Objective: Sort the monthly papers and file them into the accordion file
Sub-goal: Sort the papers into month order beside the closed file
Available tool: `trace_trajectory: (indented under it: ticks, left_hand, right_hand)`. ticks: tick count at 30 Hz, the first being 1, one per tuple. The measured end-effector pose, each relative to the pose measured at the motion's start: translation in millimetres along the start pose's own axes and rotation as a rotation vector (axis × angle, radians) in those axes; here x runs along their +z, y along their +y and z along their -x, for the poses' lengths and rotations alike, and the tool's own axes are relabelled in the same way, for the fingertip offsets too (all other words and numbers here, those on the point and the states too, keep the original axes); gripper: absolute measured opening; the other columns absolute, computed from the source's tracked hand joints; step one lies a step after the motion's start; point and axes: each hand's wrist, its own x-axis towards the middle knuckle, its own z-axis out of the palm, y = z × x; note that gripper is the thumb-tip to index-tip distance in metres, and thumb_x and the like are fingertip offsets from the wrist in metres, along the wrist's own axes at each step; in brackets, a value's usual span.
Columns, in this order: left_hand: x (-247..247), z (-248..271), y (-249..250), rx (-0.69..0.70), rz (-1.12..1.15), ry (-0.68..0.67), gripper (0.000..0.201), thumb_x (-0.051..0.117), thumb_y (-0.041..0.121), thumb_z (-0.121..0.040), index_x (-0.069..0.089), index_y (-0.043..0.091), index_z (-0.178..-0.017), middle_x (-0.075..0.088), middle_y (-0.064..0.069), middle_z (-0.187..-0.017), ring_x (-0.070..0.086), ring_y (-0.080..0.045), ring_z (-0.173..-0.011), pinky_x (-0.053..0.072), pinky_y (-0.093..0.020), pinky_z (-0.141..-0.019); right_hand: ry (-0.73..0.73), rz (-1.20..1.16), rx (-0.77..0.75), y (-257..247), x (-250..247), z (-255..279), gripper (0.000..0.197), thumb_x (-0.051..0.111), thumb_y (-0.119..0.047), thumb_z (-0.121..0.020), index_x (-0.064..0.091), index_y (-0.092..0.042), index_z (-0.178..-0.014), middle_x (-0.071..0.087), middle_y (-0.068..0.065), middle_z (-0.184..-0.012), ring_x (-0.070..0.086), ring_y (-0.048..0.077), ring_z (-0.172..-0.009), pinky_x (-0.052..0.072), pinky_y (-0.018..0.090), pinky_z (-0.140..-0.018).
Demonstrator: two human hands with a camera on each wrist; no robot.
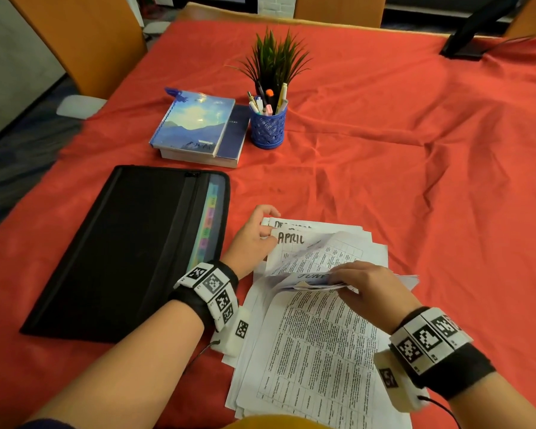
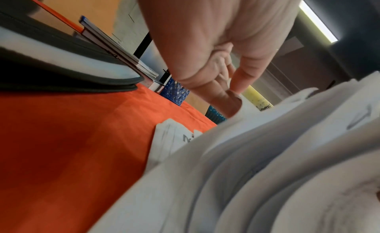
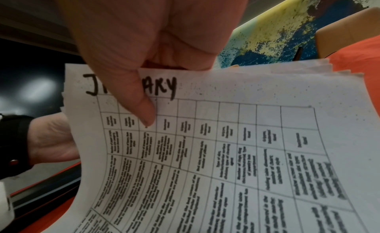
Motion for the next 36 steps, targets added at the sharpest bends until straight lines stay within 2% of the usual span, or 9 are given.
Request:
trace_trajectory:
  ticks: [4, 7, 10, 15, 20, 23, 26, 32, 36]
  left_hand:
    - [3, 8, 9, 0.035, -0.046, -0.032, 0.037, 0.046, -0.009, -0.086, 0.064, 0.022, -0.077, 0.062, 0.006, -0.081, 0.053, -0.005, -0.069, 0.041, -0.022, -0.061]
    - [0, 11, 11, -0.063, 0.011, -0.111, 0.023, 0.048, 0.003, -0.092, 0.071, 0.004, -0.097, 0.067, 0.005, -0.100, 0.058, 0.001, -0.094, 0.042, -0.007, -0.081]
    - [-5, 8, -1, -0.130, -0.063, -0.161, 0.033, 0.058, 0.026, -0.092, 0.062, 0.011, -0.121, 0.060, 0.007, -0.122, 0.053, -0.004, -0.115, 0.037, -0.018, -0.101]
    - [-4, -3, -13, -0.135, -0.285, -0.138, 0.026, 0.068, 0.010, -0.084, 0.066, 0.006, -0.109, 0.067, 0.000, -0.110, 0.062, -0.013, -0.098, 0.049, -0.020, -0.083]
    - [-6, -5, -12, -0.167, -0.397, -0.021, 0.029, 0.060, 0.017, -0.090, 0.053, 0.013, -0.063, 0.050, 0.001, -0.060, 0.042, -0.012, -0.054, 0.030, -0.018, -0.046]
    - [-23, -5, 5, -0.113, -0.329, 0.121, 0.017, 0.051, 0.020, -0.095, 0.065, 0.010, -0.096, 0.066, -0.005, -0.086, 0.062, -0.019, -0.078, 0.051, -0.028, -0.072]
    - [-45, -1, 21, -0.061, -0.279, 0.232, 0.028, 0.047, 0.021, -0.097, 0.061, 0.013, -0.120, 0.067, -0.014, -0.105, 0.063, -0.032, -0.097, 0.050, -0.045, -0.085]
    - [-87, 2, 44, 0.061, -0.273, 0.353, 0.029, 0.049, 0.017, -0.097, 0.060, 0.009, -0.122, 0.062, 0.003, -0.106, 0.060, -0.014, -0.100, 0.047, -0.029, -0.087]
    - [-95, 1, 46, 0.082, -0.308, 0.383, 0.028, 0.048, 0.016, -0.097, 0.060, 0.010, -0.122, 0.061, 0.004, -0.106, 0.057, -0.009, -0.097, 0.041, -0.020, -0.080]
  right_hand:
    - [-0.003, 0.001, -0.001, 0, 1, 1, 0.035, 0.076, 0.007, -0.057, 0.071, -0.018, -0.081, 0.070, -0.006, -0.081, 0.067, 0.011, -0.071, 0.050, 0.018, -0.062]
    - [-0.002, -0.005, 0.002, 1, 2, 0, 0.035, 0.076, 0.006, -0.057, 0.071, -0.019, -0.081, 0.070, -0.007, -0.080, 0.067, 0.012, -0.070, 0.053, 0.019, -0.060]
    - [0.002, -0.010, -0.004, 1, 1, -2, 0.032, 0.075, 0.005, -0.059, 0.071, -0.018, -0.081, 0.070, -0.006, -0.080, 0.067, 0.013, -0.070, 0.052, 0.020, -0.059]
    - [-0.008, -0.037, 0.012, 5, 2, -2, 0.028, 0.071, 0.001, -0.066, 0.071, -0.019, -0.086, 0.069, -0.007, -0.083, 0.067, 0.013, -0.073, 0.054, 0.022, -0.062]
    - [-0.005, -0.033, 0.024, 10, 4, -3, 0.027, 0.072, 0.000, -0.067, 0.071, -0.020, -0.086, 0.070, -0.008, -0.083, 0.067, 0.012, -0.074, 0.053, 0.021, -0.065]
    - [0.003, -0.026, 0.005, 12, 4, -7, 0.017, 0.065, -0.007, -0.071, 0.071, -0.018, -0.083, 0.070, -0.007, -0.081, 0.066, 0.012, -0.072, 0.054, 0.022, -0.060]
    - [0.019, -0.024, 0.000, 15, 6, -13, 0.013, 0.063, -0.009, -0.072, 0.071, -0.014, -0.080, 0.070, -0.003, -0.077, 0.067, 0.016, -0.067, 0.056, 0.026, -0.057]
    - [-0.004, -0.014, 0.025, 24, 12, -24, 0.020, 0.072, -0.001, -0.070, 0.073, -0.011, -0.087, 0.070, 0.005, -0.098, 0.069, 0.021, -0.074, 0.058, 0.034, -0.064]
    - [0.001, -0.030, 0.010, 19, 12, -22, 0.027, 0.075, 0.003, -0.065, 0.075, -0.016, -0.083, 0.057, 0.013, -0.126, 0.068, 0.016, -0.073, 0.051, 0.024, -0.066]
